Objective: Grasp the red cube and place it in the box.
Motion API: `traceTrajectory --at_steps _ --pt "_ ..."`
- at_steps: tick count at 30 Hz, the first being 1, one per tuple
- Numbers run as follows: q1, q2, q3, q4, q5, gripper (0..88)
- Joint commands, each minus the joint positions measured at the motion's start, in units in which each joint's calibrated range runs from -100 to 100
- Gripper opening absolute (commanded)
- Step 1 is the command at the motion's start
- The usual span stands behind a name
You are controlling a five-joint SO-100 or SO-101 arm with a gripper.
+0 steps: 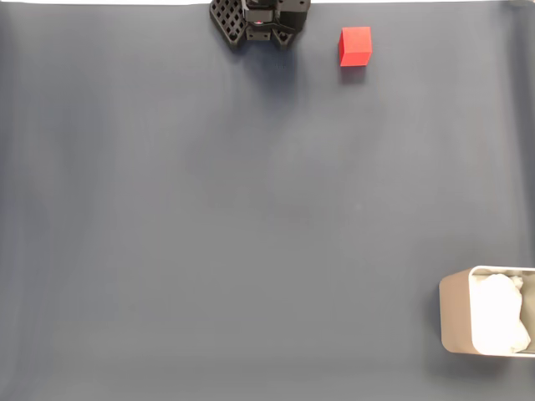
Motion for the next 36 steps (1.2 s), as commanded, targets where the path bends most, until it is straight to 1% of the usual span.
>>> traceTrajectory --at_steps 1,8,13,20,28,36 --pt "-0.13 -0.78 0.6 1.35 -0.15 0.1" --pt "0.16 -1.64 3.62 2.75 -0.73 0.2" --pt "1.37 -1.56 6.54 2.75 -2.1 0.6" --pt "2.15 -1.47 10.28 1.52 -1.37 1.0" --pt "5.34 -1.82 14.93 -1.92 0.59 12.2" --pt "8.04 -3.2 19.13 -5.53 3.17 19.3"
